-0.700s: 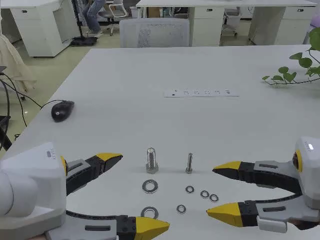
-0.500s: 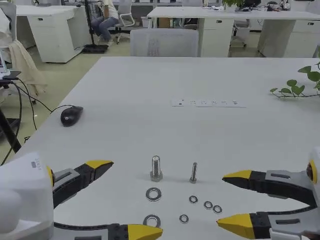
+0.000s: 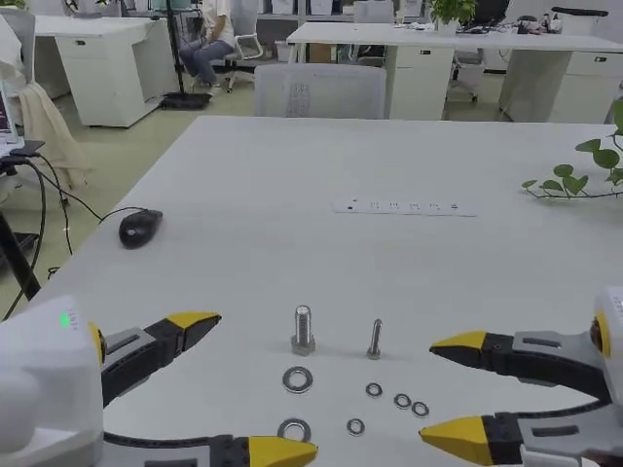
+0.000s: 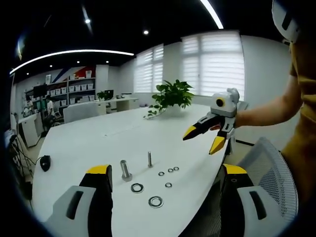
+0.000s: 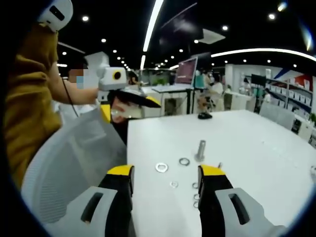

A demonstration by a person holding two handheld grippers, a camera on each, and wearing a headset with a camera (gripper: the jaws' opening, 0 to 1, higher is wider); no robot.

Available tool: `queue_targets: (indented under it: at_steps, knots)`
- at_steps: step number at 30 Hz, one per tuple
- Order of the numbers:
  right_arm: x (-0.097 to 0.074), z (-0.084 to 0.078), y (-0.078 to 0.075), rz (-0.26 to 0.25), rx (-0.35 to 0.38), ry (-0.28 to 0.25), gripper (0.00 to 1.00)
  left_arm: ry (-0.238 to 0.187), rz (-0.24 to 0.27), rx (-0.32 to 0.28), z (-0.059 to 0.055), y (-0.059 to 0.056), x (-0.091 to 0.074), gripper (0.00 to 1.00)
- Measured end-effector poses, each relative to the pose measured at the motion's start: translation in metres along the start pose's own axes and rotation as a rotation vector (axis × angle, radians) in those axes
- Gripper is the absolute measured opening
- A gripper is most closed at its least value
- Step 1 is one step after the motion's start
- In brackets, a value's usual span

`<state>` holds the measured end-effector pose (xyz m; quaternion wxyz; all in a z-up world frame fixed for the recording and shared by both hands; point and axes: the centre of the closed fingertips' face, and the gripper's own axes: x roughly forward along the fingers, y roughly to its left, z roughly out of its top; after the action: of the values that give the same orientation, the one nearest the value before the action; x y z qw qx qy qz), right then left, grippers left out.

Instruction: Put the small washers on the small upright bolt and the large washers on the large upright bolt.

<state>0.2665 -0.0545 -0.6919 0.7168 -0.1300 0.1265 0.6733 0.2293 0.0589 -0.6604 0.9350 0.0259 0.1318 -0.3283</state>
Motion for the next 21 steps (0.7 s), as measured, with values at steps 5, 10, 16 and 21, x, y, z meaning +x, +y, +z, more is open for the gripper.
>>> queue_targets:
  at_steps: [5, 10, 16, 21]
  knots:
    - [0.001, -0.003, 0.000, 0.008, -0.010, 0.021, 0.54, -0.009, 0.003, -0.004, 0.001, 0.000, 0.001, 0.90]
    - [0.003, -0.006, -0.002, 0.017, -0.006, 0.028, 0.54, -0.002, 0.002, -0.003, -0.001, 0.000, 0.002, 0.90]
    - [0.008, -0.008, -0.001, 0.028, -0.003, 0.033, 0.53, 0.006, 0.007, -0.005, -0.005, 0.005, 0.006, 0.90]
    - [0.011, -0.012, -0.002, 0.032, 0.002, 0.040, 0.53, 0.026, -0.001, 0.001, -0.009, 0.010, 0.012, 0.90]
